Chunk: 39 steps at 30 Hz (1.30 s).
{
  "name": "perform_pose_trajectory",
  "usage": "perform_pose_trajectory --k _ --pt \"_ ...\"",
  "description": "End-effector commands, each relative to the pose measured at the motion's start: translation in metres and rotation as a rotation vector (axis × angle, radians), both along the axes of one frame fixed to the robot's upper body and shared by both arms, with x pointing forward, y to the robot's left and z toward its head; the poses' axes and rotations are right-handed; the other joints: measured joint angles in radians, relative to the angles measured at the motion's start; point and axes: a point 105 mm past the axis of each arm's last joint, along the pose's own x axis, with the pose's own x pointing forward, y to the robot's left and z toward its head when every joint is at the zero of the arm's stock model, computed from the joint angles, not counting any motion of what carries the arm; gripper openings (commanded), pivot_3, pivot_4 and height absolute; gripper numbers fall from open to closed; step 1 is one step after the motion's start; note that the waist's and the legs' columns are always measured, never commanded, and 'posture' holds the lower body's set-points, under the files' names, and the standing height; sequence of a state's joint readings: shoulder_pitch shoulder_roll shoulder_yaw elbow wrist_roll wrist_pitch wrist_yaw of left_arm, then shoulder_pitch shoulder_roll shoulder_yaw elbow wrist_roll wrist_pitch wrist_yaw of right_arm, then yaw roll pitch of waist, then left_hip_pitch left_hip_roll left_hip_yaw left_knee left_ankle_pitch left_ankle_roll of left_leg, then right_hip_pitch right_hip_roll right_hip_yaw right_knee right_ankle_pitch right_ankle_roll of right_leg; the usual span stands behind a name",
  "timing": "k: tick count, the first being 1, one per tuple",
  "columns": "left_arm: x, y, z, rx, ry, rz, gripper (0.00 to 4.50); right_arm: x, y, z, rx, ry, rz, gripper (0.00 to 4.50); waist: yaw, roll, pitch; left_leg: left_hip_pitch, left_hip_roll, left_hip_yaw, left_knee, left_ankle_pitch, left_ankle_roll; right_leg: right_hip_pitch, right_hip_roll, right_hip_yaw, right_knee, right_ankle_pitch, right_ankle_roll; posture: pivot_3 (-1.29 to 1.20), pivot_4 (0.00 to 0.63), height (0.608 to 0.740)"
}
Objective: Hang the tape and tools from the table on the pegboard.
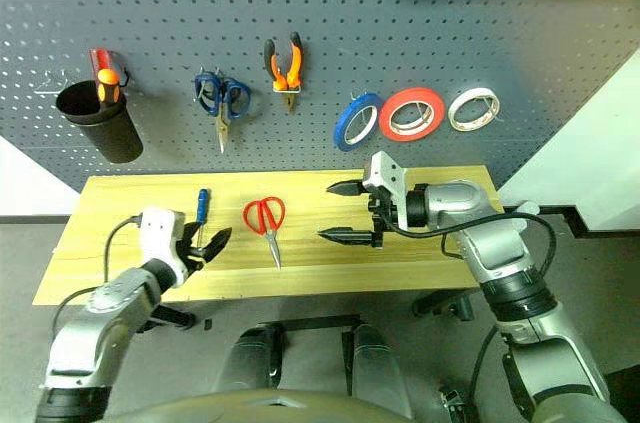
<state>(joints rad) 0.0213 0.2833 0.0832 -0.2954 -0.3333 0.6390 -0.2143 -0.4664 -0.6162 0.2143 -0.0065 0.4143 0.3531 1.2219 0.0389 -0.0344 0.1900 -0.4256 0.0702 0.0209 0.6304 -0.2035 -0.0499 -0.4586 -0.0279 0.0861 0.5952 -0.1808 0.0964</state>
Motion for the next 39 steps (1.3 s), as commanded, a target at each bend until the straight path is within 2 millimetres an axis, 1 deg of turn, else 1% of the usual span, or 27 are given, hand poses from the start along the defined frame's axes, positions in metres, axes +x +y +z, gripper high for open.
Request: perform_pose_trajectory --k 1,3,6,10,13,15,17,20,24,29,32,34,39 --pt "0.008 -0.013 -0.004 0.032 0.055 0.004 3.7 0.008 -0.006 0.007 -0.046 -0.045 0.038 4.47 -0.001 0.0 0.001 0.0 0.0 0.0 0.0 0.0 0.0 0.0 0.0 0.0 0.0 0.0 0.0 0.18 0.219 0.74" --pt "0.007 -0.023 -0.015 0.048 0.157 -0.005 3.7 0.012 -0.011 0.005 -0.065 -0.03 0.039 4.47 -0.001 0.0 0.002 0.0 0.0 -0.001 0.0 0.0 0.0 0.0 0.001 0.0 0.001 0.0 0.0 0.18 0.221 0.74" --pt "0.005 -0.036 -0.022 0.047 0.244 -0.027 3.7 0.019 -0.012 0.008 -0.07 -0.034 0.041 4.47 0.001 0.001 0.007 0.0 -0.001 -0.001 -0.001 -0.001 0.001 -0.001 0.001 0.0 0.001 0.0 0.0 0.18 0.222 0.74" --pt "0.006 -0.041 -0.033 0.082 0.314 0.002 3.7 0.026 -0.014 0.007 -0.104 -0.064 0.048 4.47 0.002 0.001 0.014 -0.001 -0.001 -0.001 -0.001 -0.001 0.002 -0.001 0.001 0.0 0.001 0.0 0.0 0.18 0.217 0.74" --pt "0.007 -0.044 -0.034 0.048 0.356 0.034 3.7 0.028 -0.012 0.011 -0.102 -0.081 0.054 4.47 0.002 0.001 0.014 -0.001 -0.001 -0.002 -0.001 -0.001 0.002 -0.001 0.001 0.0 0.001 0.0 0.001 0.17 0.215 0.74" --pt "0.005 -0.048 -0.037 0.035 0.393 0.039 3.7 0.029 -0.016 0.015 -0.1 -0.086 0.064 4.47 0.001 0.001 0.014 -0.001 -0.002 -0.002 0.0 -0.001 0.002 -0.001 0.001 0.0 0.001 0.0 0.001 0.17 0.216 0.74" --pt "0.008 -0.051 -0.037 0.03 0.409 0.054 3.7 0.033 -0.02 0.017 -0.108 -0.07 0.051 4.47 -0.001 0.001 0.014 -0.001 -0.002 -0.002 0.0 -0.001 0.002 0.0 0.001 0.0 0.001 0.0 0.001 0.17 0.22 0.74" --pt "0.015 -0.049 -0.036 0.043 0.416 0.087 3.7 0.038 -0.024 0.008 -0.172 -0.041 0.04 4.47 0.0 0.0 0.016 -0.001 -0.002 -0.003 0.001 -0.001 0.002 0.0 0.001 0.0 0.001 0.0 0.001 0.17 0.223 0.74" --pt "0.018 -0.055 -0.041 0.064 0.453 0.081 3.7 0.046 -0.017 -0.002 -0.188 -0.057 0.017 4.47 -0.001 -0.001 0.016 -0.001 -0.003 -0.004 0.0 -0.001 0.002 0.0 0.001 0.0 0.001 0.0 0.001 0.18 0.226 0.74" --pt "0.021 -0.058 -0.043 0.058 0.454 0.096 3.7 0.046 -0.016 -0.008 -0.207 -0.075 0.027 4.47 0.002 0.0 0.019 -0.002 -0.003 -0.004 -0.002 -0.001 0.002 -0.001 0.001 0.0 0.001 -0.001 0.001 0.17 0.224 0.74" --pt "0.021 -0.061 -0.044 0.013 0.48 0.12 3.7 0.046 -0.016 -0.007 -0.208 -0.088 0.025 4.47 0.001 0.0 0.019 -0.002 -0.003 -0.004 -0.002 -0.001 0.002 -0.001 0.001 0.0 0.001 -0.001 0.001 0.16 0.225 0.74" --pt "0.024 -0.062 -0.044 0.016 0.476 0.122 3.7 0.045 -0.017 -0.005 -0.2 -0.097 0.033 4.47 0.001 -0.001 0.019 -0.002 -0.003 -0.004 -0.001 -0.001 0.002 0.0 0.001 0.0 0.001 -0.001 0.002 0.16 0.225 0.74" --pt "0.032 -0.067 -0.048 -0.012 0.505 0.149 3.7 0.054 -0.023 -0.013 -0.24 -0.089 -0.003 4.47 0.0 -0.001 0.02 -0.002 -0.003 -0.004 0.0 -0.001 0.002 0.0 0.001 0.0 0.001 -0.001 0.002 0.15 0.231 0.74"
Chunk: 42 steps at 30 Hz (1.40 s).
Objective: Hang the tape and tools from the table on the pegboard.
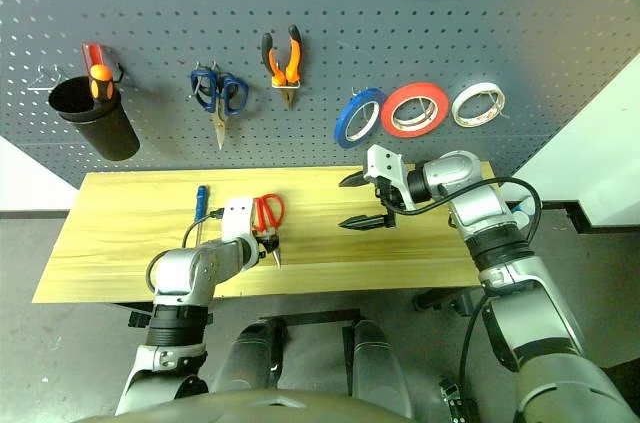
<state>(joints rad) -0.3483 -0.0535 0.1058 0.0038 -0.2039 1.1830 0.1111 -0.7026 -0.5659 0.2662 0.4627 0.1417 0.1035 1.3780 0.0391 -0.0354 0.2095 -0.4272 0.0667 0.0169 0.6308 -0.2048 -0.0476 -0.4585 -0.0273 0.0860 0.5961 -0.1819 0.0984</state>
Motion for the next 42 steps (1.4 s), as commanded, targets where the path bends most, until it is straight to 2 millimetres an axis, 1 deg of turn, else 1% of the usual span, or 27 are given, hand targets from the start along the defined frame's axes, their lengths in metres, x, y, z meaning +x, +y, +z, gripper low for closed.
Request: perform_pose_trajectory --k 1,5,9,14,17,18,23,24,26,31,36,39,42 --pt "0.007 0.0 0.002 0.01 -0.017 0.016 3.7 0.008 -0.001 0.006 0.001 -0.037 -0.019 4.47 -0.001 -0.001 0.001 0.0 0.0 0.0 0.0 0.0 0.0 0.0 0.0 0.0 0.0 0.0 0.0 0.15 0.232 0.74" --pt "0.004 -0.004 -0.008 -0.022 0.035 0.034 3.7 0.01 -0.003 -0.004 -0.036 -0.058 -0.015 4.47 -0.001 -0.001 0.005 0.0 0.0 0.0 -0.003 0.0 0.0 -0.001 0.0 0.0 0.0 0.0 0.0 0.14 0.236 0.74" --pt "0.004 0.0 -0.013 -0.009 0.053 0.108 3.7 0.009 -0.004 -0.004 -0.026 -0.061 -0.018 4.47 -0.001 0.0 0.006 0.0 0.0 0.0 -0.003 0.0 0.0 -0.001 0.0 0.0 0.0 0.0 0.0 0.13 0.236 0.74" --pt "0.004 -0.001 -0.018 -0.026 0.068 0.149 3.7 0.008 -0.009 -0.004 -0.037 -0.063 -0.019 4.47 -0.004 0.0 0.006 0.0 0.0 0.0 -0.001 0.0 0.0 0.0 0.0 0.0 0.0 0.0 0.0 0.12 0.233 0.74" --pt "0.003 -0.001 -0.021 -0.058 0.098 0.168 3.06 0.008 -0.012 -0.007 -0.056 -0.07 -0.023 4.5 -0.005 0.0 0.006 0.001 0.0 0.0 0.0 0.0 0.0 0.0 0.0 0.0 0.0 0.0 0.0 0.11 0.236 0.74" --pt "0.002 -0.002 -0.023 -0.071 0.113 0.172 2.72 0.008 -0.013 -0.007 -0.06 -0.072 -0.022 4.5 -0.006 0.0 0.006 0.001 0.0 0.0 -0.001 0.0 0.0 0.0 0.0 0.0 0.0 0.0 0.0 0.11 0.236 0.74" --pt "0.009 0.011 -0.024 -0.058 0.109 0.2 1.09 0.006 -0.013 -0.009 -0.067 -0.075 -0.015 4.5 -0.006 0.0 0.006 0.001 -0.001 0.0 -0.001 0.0 0.0 0.0 0.0 0.0 0.0 0.0 0.001 0.11 0.233 0.74" --pt "0.011 0.012 -0.023 -0.062 0.11 0.207 0.69 0.006 -0.013 -0.009 -0.071 -0.075 -0.012 4.5 -0.006 0.0 0.006 0.001 -0.001 0.0 -0.001 0.0 0.0 0.0 0.0 0.0 0.0 0.0 0.001 0.11 0.233 0.74" --pt "0.012 0.012 -0.023 -0.071 0.112 0.215 0.08 0.004 -0.014 -0.011 -0.079 -0.077 -0.006 4.5 -0.007 0.0 0.006 0.0 -0.001 0.0 -0.001 0.0 0.0 0.001 0.0 0.0 -0.001 0.0 0.001 0.11 0.23 0.74" --pt "0.01 0.016 -0.021 -0.069 0.112 0.204 0.03 0.005 -0.013 -0.01 -0.072 -0.075 -0.012 4.5 -0.019 0.0 0.006 0.001 -0.001 0.0 -0.001 0.0 0.0 0.0 0.0 0.0 0.0 0.0 0.001 0.12 0.222 0.74" --pt "0.003 0.027 -0.005 -0.062 0.074 0.153 0.03 0.008 -0.011 -0.008 -0.05 -0.086 -0.022 4.5 -0.042 0.0 0.006 0.001 -0.001 -0.001 -0.002 0.0 0.0 0.001 0.0 0.0 0.0 0.0 0.001 0.13 0.204 0.74" --pt "-0.006 0.044 0.004 -0.021 0.052 0.1 0.03 0.008 -0.006 -0.003 -0.014 -0.083 -0.021 4.5 -0.051 0.0 0.006 0.0 0.0 -0.002 -0.004 0.0 0.0 0.0 0.0 -0.001 0.0 0.0 0.001 0.14 0.194 0.74" --pt "-0.013 0.064 0.008 0.043 0.038 0.085 0.03 0.01 -0.002 0.002 0.019 -0.076 -0.029 4.5 -0.052 0.0 0.006 0.001 0.0 -0.003 -0.004 0.0 0.0 0.0 0.001 -0.002 0.002 0.0 0.001 0.15 0.185 0.74"
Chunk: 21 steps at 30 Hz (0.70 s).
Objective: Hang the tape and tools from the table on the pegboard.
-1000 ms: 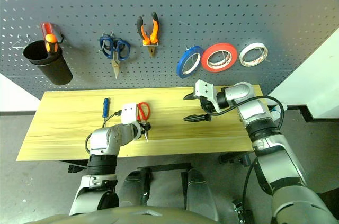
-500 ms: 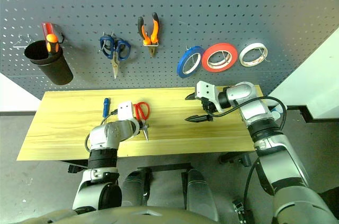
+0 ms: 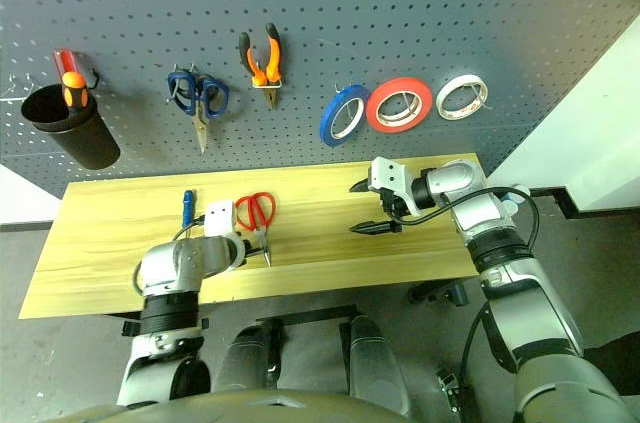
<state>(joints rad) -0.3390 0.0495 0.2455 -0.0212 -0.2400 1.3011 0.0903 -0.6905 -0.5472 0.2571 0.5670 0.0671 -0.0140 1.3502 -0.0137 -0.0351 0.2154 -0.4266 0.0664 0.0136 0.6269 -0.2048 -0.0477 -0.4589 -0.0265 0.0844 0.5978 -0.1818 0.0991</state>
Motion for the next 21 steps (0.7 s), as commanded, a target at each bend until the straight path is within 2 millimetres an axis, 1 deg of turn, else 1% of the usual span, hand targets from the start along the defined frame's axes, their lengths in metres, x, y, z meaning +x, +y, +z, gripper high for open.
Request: perform_pose_trajectory --k 1,3,5,8,10,13,15,19,20,21 --pt "-0.003 0.014 0.012 0.051 -0.044 -0.029 0.03 0.007 0.007 0.021 0.067 -0.049 0.001 4.5 0.002 0.0 0.0 0.0 0.0 -0.001 0.0 0.0 0.0 0.0 0.0 -0.001 0.0 0.0 0.0 0.15 0.185 0.74" --pt "-0.001 0.015 0.014 0.076 -0.067 -0.039 0.03 0.008 0.005 0.02 0.063 -0.052 -0.005 4.5 0.004 0.0 0.0 0.0 0.0 -0.001 0.001 0.0 0.0 0.001 0.0 -0.001 0.0 0.0 0.0 0.16 0.183 0.74" --pt "0.002 0.01 0.018 0.069 -0.096 -0.048 0.03 0.009 0.004 0.02 0.059 -0.056 -0.01 4.5 0.007 0.0 0.0 0.0 -0.001 -0.001 0.003 0.0 0.0 0.002 -0.001 -0.001 -0.001 0.0 0.0 0.16 0.182 0.74" --pt "0.007 -0.005 0.027 0.075 -0.133 -0.075 0.63 0.009 0.002 0.02 0.051 -0.062 -0.01 4.5 0.012 0.0 0.0 0.0 -0.001 -0.001 0.004 0.0 0.0 0.004 -0.002 -0.001 -0.003 0.0 0.0 0.15 0.182 0.74" --pt "0.011 -0.015 0.033 0.066 -0.15 -0.086 1.26 0.01 0.0 0.02 0.042 -0.068 -0.013 4.5 0.019 0.0 0.0 0.0 -0.001 -0.001 0.004 0.0 0.0 0.004 -0.002 0.0 -0.003 0.001 -0.001 0.14 0.184 0.74" --pt "0.017 -0.022 0.035 0.084 -0.162 -0.083 2.3 0.011 -0.004 0.021 0.031 -0.075 -0.02 4.5 0.025 0.0 0.0 0.0 -0.001 -0.001 0.002 0.0 0.0 0.003 -0.001 -0.001 -0.002 0.001 -0.001 0.14 0.186 0.74" --pt "0.022 -0.028 0.032 0.101 -0.153 -0.083 2.99 0.011 -0.006 0.021 0.025 -0.077 -0.024 4.5 0.025 0.0 0.0 0.0 -0.001 -0.001 0.002 0.0 0.0 0.003 -0.001 -0.001 -0.002 0.001 -0.001 0.14 0.187 0.74" --pt "0.025 -0.045 0.024 0.08 -0.095 -0.058 4.33 0.009 -0.01 0.023 0.026 -0.069 -0.019 4.5 0.025 0.0 0.0 0.0 -0.001 -0.001 0.003 0.0 0.0 0.003 -0.001 -0.001 -0.002 0.001 -0.001 0.12 0.187 0.74" --pt "0.025 -0.05 0.022 0.067 -0.082 -0.053 4.49 0.008 -0.01 0.024 0.027 -0.066 -0.015 4.5 0.025 0.0 0.0 0.0 -0.001 -0.001 0.003 0.0 0.0 0.004 -0.001 -0.001 -0.002 0.0 0.0 0.12 0.187 0.74" --pt "0.025 -0.053 0.021 0.06 -0.073 -0.05 4.49 0.008 -0.01 0.024 0.027 -0.063 -0.011 4.5 0.025 0.0 0.0 0.0 -0.001 -0.001 0.003 0.0 0.0 0.004 -0.001 -0.001 -0.002 0.0 0.0 0.12 0.188 0.74"
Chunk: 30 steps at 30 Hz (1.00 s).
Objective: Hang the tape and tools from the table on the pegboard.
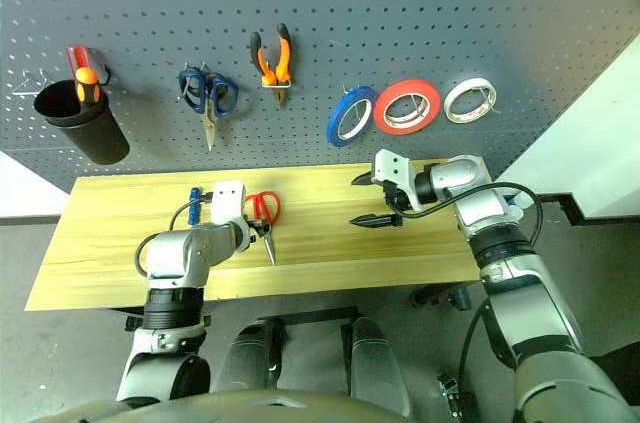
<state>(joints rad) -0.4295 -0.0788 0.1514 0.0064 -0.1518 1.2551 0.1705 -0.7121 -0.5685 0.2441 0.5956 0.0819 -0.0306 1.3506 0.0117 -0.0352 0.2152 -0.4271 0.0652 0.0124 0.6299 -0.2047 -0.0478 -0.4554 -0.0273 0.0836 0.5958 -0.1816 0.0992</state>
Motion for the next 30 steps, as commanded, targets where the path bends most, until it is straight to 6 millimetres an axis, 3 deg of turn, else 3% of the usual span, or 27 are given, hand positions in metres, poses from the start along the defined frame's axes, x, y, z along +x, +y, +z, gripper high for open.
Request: perform_pose_trajectory --k 1,8,21,25,30 --pt "0.004 -0.008 0.0 -0.007 0.012 0.027 4.49 0.002 -0.002 0.016 0.021 -0.038 0.014 4.5 0.0 0.0 0.0 0.0 0.0 0.0 0.0 0.0 0.0 0.0 0.0 0.0 0.0 0.0 0.0 0.12 0.188 0.74" --pt "0.002 -0.018 -0.012 -0.016 0.069 0.059 4.49 0.0 0.0 0.011 0.009 -0.036 0.034 4.5 -0.007 0.0 0.0 0.0 0.0 0.0 0.0 0.0 0.0 0.0 0.0 0.0 0.0 0.0 0.001 0.11 0.196 0.74" --pt "-0.001 -0.006 -0.037 0.014 0.12 0.169 4.49 0.001 0.001 0.011 0.007 -0.052 0.034 4.5 -0.01 0.0 0.0 0.002 0.0 0.0 0.001 0.0 0.0 0.001 0.0 0.0 0.001 0.0 0.001 0.09 0.197 0.74" --pt "-0.003 -0.005 -0.041 0.012 0.138 0.183 3.36 0.0 -0.002 0.01 0.003 -0.052 0.027 4.5 -0.019 0.001 0.0 0.003 0.0 -0.001 0.001 0.0 0.0 0.003 0.0 0.0 0.0 0.0 0.001 0.09 0.196 0.74" --pt "-0.007 -0.001 -0.044 0.015 0.157 0.217 1.64 -0.002 -0.003 0.008 -0.02 -0.063 0.037 4.5 -0.024 0.001 -0.001 0.004 -0.001 -0.002 0.002 0.0 0.0 0.006 0.0 0.0 0.0 0.0 0.001 0.08 0.192 0.74"
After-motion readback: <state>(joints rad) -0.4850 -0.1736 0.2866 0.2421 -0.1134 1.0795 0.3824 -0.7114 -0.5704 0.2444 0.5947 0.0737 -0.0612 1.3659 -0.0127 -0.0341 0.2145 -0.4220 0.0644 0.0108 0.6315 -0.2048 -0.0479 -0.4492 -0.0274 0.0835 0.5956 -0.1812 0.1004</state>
